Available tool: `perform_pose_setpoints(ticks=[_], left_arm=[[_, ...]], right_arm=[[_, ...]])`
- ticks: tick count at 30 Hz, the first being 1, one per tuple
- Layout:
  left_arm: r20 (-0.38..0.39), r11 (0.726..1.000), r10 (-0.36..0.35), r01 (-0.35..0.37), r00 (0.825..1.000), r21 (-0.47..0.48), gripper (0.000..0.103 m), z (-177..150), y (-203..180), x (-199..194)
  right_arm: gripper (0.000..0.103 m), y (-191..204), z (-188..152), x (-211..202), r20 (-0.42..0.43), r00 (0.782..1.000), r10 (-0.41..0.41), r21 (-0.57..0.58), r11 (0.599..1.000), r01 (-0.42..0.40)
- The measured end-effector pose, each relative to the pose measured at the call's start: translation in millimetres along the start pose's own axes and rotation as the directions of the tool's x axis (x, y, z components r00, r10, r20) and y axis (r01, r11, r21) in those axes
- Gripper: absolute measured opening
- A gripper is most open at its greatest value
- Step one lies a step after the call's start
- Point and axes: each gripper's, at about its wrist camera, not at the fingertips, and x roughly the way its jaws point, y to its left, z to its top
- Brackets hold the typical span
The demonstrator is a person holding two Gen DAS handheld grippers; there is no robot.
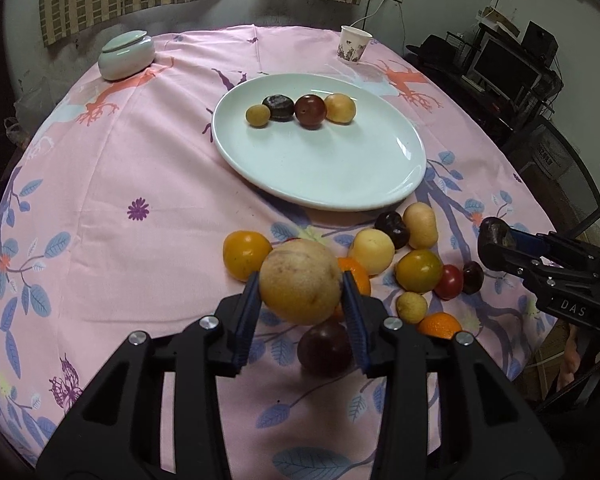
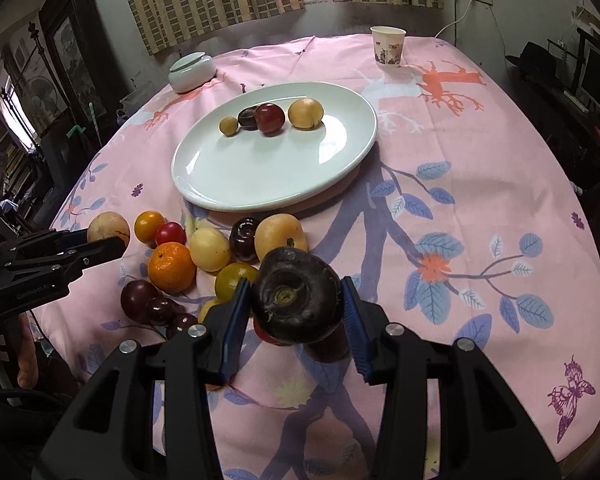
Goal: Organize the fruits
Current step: 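Carry both fruits onto the white plate and open both tools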
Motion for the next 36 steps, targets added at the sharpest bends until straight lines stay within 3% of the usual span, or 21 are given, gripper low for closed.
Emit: perform_pose_setpoints(ticks=[7, 11, 17, 21, 25, 34, 36], left_arm=[[0.037, 1.000, 0.008, -0.008, 0.999, 0.013, 0.040, 43.7, -4.9, 4.8], [0.062, 0.998, 0.063, -0.064, 0.996, 0.015, 0.040, 83.4, -3.8, 12.8], [0.034, 0.995, 0.098, -0.098, 0.995, -0.017, 0.041, 130.3, 5.0, 54.9], [-0.007, 0.996, 0.082, -0.082, 0.997, -0.039, 0.041, 139.5, 11.2, 92.2], [-0.043, 0.996, 0.083, -0.085, 0.996, -0.037, 0.041, 142.2, 13.1, 116.8], [-0.063, 0.995, 0.087, -0.090, 0.994, -0.053, 0.041, 149.5, 19.1, 134.2], [-0.038, 0.995, 0.082, -0.085, 0.996, -0.061, 0.044, 152.7, 18.4, 129.7]], right_arm=[[0.046, 14.6, 40.5, 0.5, 0.056, 0.998, -0.028, -0.091, 0.995, 0.033], [0.046, 19.4, 76.5, 7.4, 0.087, 0.994, -0.062, -0.143, 0.987, 0.075], [0.045, 15.9, 123.6, 48.9, 0.073, 0.989, -0.130, -0.179, 0.974, 0.141], [0.045, 3.5, 141.3, 95.5, 0.032, 0.983, -0.180, -0.184, 0.966, 0.183], [0.045, -9.5, 151.1, 123.6, -0.009, 0.984, -0.177, -0.169, 0.970, 0.173], [0.046, -15.9, 158.6, 145.3, -0.024, 0.981, -0.190, -0.176, 0.967, 0.183], [0.054, -11.1, 160.4, 143.7, 0.015, 0.975, -0.221, -0.213, 0.952, 0.219]])
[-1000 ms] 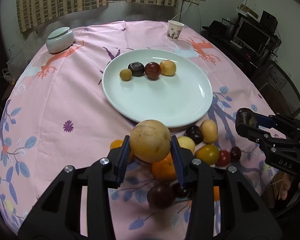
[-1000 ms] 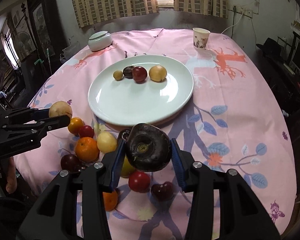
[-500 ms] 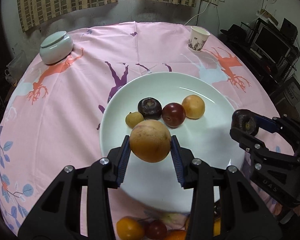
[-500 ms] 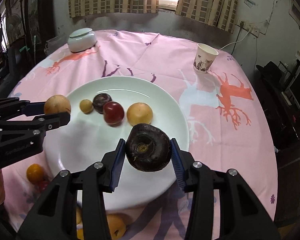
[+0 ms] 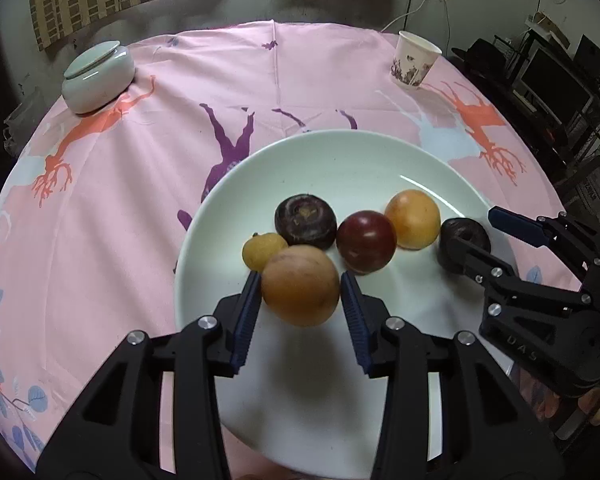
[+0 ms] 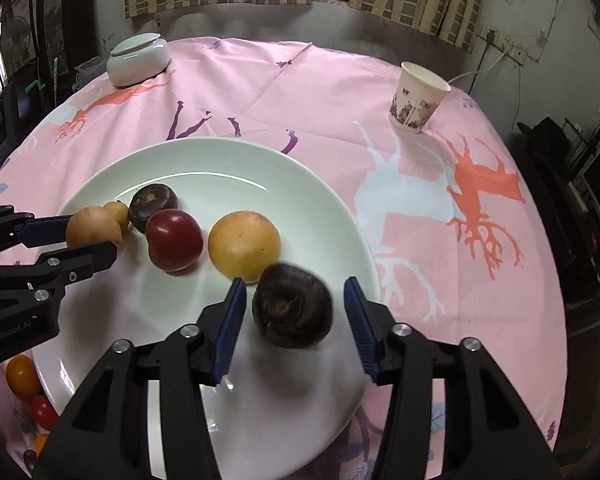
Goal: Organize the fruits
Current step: 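Carry both fruits onto the white plate and open both tools, then withdraw both tools from the plate back toward the fruit cluster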
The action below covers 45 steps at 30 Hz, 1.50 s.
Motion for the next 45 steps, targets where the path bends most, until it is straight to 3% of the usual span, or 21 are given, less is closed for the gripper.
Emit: perform_pose_setpoints(ticks=[2, 5, 7, 8, 14, 20, 25, 34, 45], left_arm=[[0.034, 1.000, -0.004, 0.004, 0.999, -0.004, 0.062, 3.0, -0.1, -12.1], [0.103, 1.000, 0.000, 0.000, 0.995, 0.000, 0.066, 3.7, 2.0, -44.2], [0.149, 1.000, -0.001, 0.001, 0.989, 0.003, 0.072, -2.3, 4.3, -71.1], [0.172, 1.000, -0.001, 0.001, 0.985, 0.004, 0.078, -7.9, 5.7, -84.7], [0.264, 0.999, -0.027, 0.019, 0.964, 0.033, 0.093, -71.5, 9.4, -144.7], [0.248, 0.997, -0.078, 0.081, 0.966, 0.000, 0.095, -140.2, 18.4, -152.0], [0.203, 0.999, -0.036, 0.043, 0.978, -0.030, 0.095, -178.3, 24.0, -141.6], [0.150, 1.000, -0.017, 0.019, 0.988, -0.014, 0.095, -204.7, 22.0, -134.9], [0.112, 1.000, -0.004, 0.001, 0.994, 0.029, 0.095, -214.4, 14.6, -127.3]], right_arm=[[0.055, 1.2, 3.0, -5.3, 0.020, 0.999, -0.026, -0.024, 0.999, 0.027], [0.056, -2.1, 3.3, -24.1, 0.035, 0.999, -0.009, -0.010, 1.000, 0.010], [0.068, -4.4, -1.1, -43.1, 0.053, 0.999, -0.001, 0.004, 1.000, 0.000], [0.068, -5.3, -5.9, -54.5, 0.070, 0.998, 0.005, 0.011, 1.000, -0.006], [0.069, 1.0, -63.7, -107.8, 0.070, 0.997, 0.037, 0.021, 0.999, -0.039], [0.069, 17.6, -142.9, -138.3, 0.031, 0.999, 0.033, 0.039, 0.999, -0.034], [0.069, 16.5, -182.9, -153.6, 0.029, 0.999, 0.042, 0.127, 0.991, -0.045], [0.069, 18.7, -202.7, -135.6, -0.061, 0.995, 0.083, 0.158, 0.985, -0.073], [0.066, 19.0, -201.9, -108.3, -0.085, 0.988, 0.127, 0.182, 0.977, -0.110]])
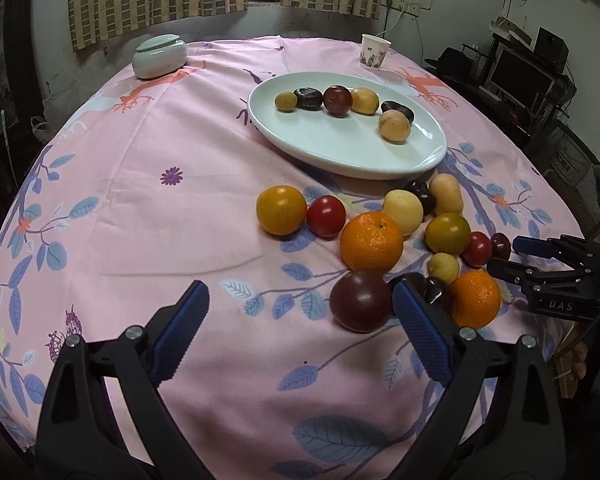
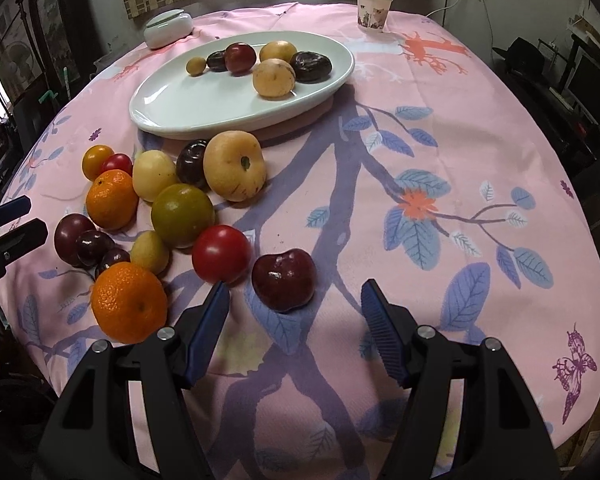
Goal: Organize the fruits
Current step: 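Withdraw both tools from the plate back toward the fruit cluster, then grasp a red plum with the right tool while the left tool grasps a dark plum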
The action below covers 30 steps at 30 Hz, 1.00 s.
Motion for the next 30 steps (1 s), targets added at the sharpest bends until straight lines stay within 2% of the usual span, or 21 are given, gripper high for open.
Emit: perform_pose_setpoints(ticks=[1, 2, 3, 5, 13, 20, 24, 27, 29, 30], left_arm=[[-0.004, 1.000, 0.001, -0.001, 1.000, 0.001, 0.095, -1.4, 0.2, 0.5], [-0.009, 1.000, 0.003, -0.003, 1.000, 0.001, 0.095, -2.5, 0.3, 1.3], [-0.014, 1.000, 0.004, -0.004, 1.000, 0.002, 0.095, -3.6, 0.1, 1.9], [-0.025, 1.000, 0.008, -0.008, 1.000, 0.006, 0.095, -5.7, -0.8, 3.5], [-0.063, 0.998, 0.036, -0.032, 0.997, 0.055, 0.095, -11.6, -10.9, 14.7], [-0.080, 0.996, 0.019, -0.012, 0.997, 0.083, 0.095, -14.0, -19.4, 27.1], [-0.082, 0.998, -0.021, 0.025, 0.996, 0.051, 0.092, -14.2, -19.9, 41.2], [-0.067, 0.997, -0.075, 0.077, 0.995, 0.028, 0.080, -11.1, -19.5, 40.9], [-0.059, 0.995, -0.088, 0.090, 0.994, 0.036, 0.059, -10.3, -22.2, 40.0], [-0.056, 0.993, -0.112, 0.114, 0.992, 0.035, 0.053, -9.7, -22.8, 39.1]], right_arm=[[0.063, 0.0, -0.1, 2.3, -0.004, 1.000, 0.006, 0.002, 1.000, -0.006], [0.044, 1.9, -0.2, 1.6, 0.009, 1.000, -0.019, -0.013, 1.000, 0.019], [0.033, 3.5, 0.2, 0.6, 0.013, 1.000, -0.021, -0.026, 0.999, 0.021], [0.032, 3.6, -0.6, -1.4, 0.004, 1.000, 0.016, -0.011, 1.000, -0.016], [0.032, 4.1, -5.1, -20.0, 0.038, 0.999, -0.005, -0.007, 1.000, 0.006], [0.033, 0.9, -6.9, -17.8, 0.014, 1.000, 0.022, 0.020, 1.000, -0.022], [0.033, -0.7, -8.1, -16.7, 0.010, 0.999, 0.034, 0.029, 0.999, -0.034], [0.033, -2.4, -9.0, -16.2, 0.007, 0.999, 0.034, 0.036, 0.999, -0.034], [0.033, -3.5, -8.9, -16.1, 0.008, 0.999, 0.033, 0.041, 0.999, -0.033], [0.033, -3.7, -9.2, -16.3, 0.009, 0.999, 0.035, 0.042, 0.999, -0.035]])
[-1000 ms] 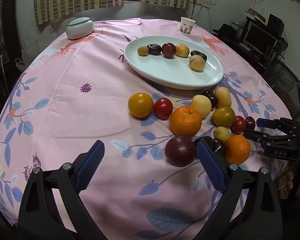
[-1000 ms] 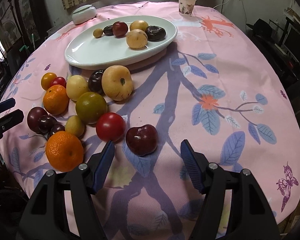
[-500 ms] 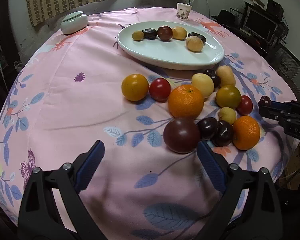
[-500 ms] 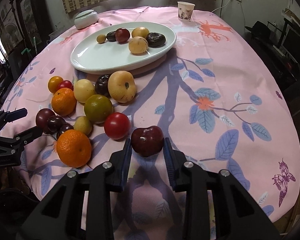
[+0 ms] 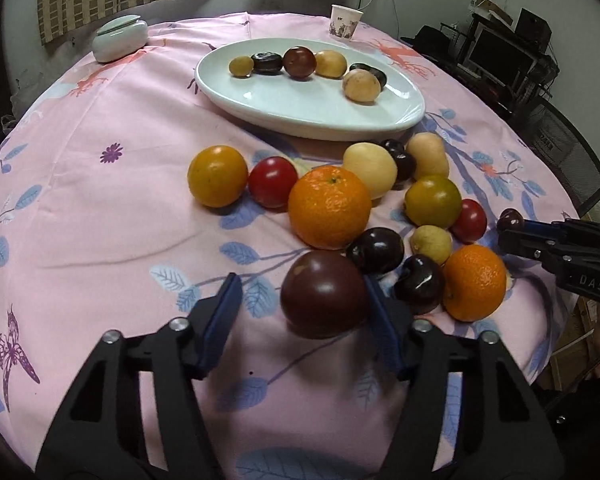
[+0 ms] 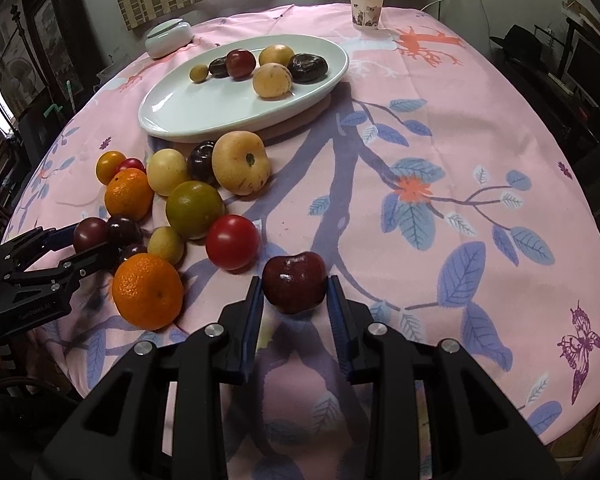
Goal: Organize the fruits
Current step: 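Grasp a red plum with the right tool while the left tool grasps a dark plum, then carry both plums onto the white plate and open both tools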
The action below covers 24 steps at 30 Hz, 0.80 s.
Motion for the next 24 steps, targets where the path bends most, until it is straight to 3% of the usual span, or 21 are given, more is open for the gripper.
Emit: perform_pose_setpoints(ticks=[1, 24], left_arm=[[-0.004, 0.999, -0.037, 0.037, 0.999, -0.004, 0.039, 0.5, -0.7, -0.3], [0.062, 0.999, 0.038, -0.039, 0.997, 0.007, 0.039, 17.0, 5.8, -38.4]], right_arm=[[0.033, 0.1, -0.3, 0.4, 0.000, 1.000, 0.003, 0.001, 1.000, -0.003], [0.033, 13.4, 8.7, -8.7, 0.016, 1.000, 0.021, -0.043, 0.999, -0.020]])
